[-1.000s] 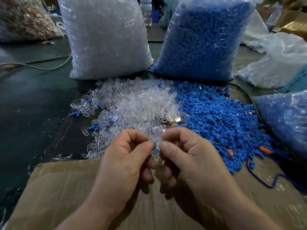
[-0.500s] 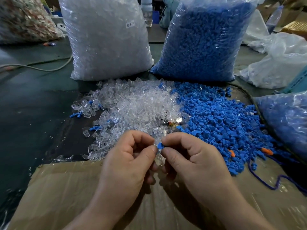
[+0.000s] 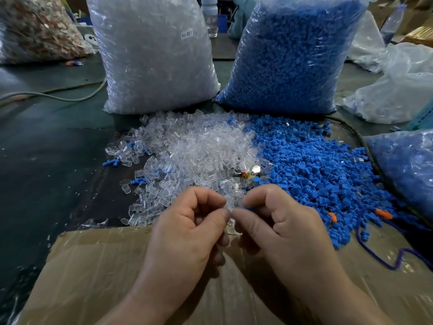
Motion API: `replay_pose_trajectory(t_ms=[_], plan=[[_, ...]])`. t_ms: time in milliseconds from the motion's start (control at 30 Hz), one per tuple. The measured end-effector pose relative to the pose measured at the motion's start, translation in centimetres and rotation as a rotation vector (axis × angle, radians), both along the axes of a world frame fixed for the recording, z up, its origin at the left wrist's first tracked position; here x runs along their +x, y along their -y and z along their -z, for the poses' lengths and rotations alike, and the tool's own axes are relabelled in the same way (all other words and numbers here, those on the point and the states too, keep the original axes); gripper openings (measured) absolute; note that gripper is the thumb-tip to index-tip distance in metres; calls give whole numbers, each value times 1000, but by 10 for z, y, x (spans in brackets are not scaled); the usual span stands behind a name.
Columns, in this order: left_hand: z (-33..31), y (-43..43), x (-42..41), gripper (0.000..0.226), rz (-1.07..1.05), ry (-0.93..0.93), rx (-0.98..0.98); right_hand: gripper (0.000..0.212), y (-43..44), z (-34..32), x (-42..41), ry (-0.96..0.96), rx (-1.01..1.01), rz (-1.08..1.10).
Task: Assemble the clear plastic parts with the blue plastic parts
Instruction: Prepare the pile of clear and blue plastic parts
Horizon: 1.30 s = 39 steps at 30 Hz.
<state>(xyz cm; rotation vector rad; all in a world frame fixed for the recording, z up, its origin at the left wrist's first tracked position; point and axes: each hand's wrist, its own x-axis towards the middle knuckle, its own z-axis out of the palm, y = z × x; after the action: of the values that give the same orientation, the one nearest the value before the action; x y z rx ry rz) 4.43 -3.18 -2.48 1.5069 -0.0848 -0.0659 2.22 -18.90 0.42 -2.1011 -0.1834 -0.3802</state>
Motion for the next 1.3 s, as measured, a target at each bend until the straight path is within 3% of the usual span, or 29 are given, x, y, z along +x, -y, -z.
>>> replay_pose_trajectory(t_ms=[100, 267, 433, 600, 700, 867, 933, 1300], plan=[[-2, -1, -2, 30, 37, -33, -8, 15, -1, 0, 0, 51, -22, -26], [-2, 0, 1, 11, 30, -36, -9, 14, -1, 1, 0, 90, -95, -93], [-3, 0, -3, 20, 56, -23, 25, 18, 2, 7, 1, 129, -237, -48], [-4, -1, -1, 10, 82, -117, -108, 21, 1, 10, 1, 220, -278, -107], [-4, 0, 0, 11, 65, -114, -119, 30, 3, 7, 1, 248, -420, -108], [0, -4, 3, 23, 36, -125, -77, 48, 26, -2, 10, -65, -749, 266], [0, -6, 4, 27, 45, -108, -43, 50, 35, -5, 13, -194, -803, 321], [-8, -3, 2, 36, 94, -139, 18, 70, 44, -22, 34, -391, -948, 199]])
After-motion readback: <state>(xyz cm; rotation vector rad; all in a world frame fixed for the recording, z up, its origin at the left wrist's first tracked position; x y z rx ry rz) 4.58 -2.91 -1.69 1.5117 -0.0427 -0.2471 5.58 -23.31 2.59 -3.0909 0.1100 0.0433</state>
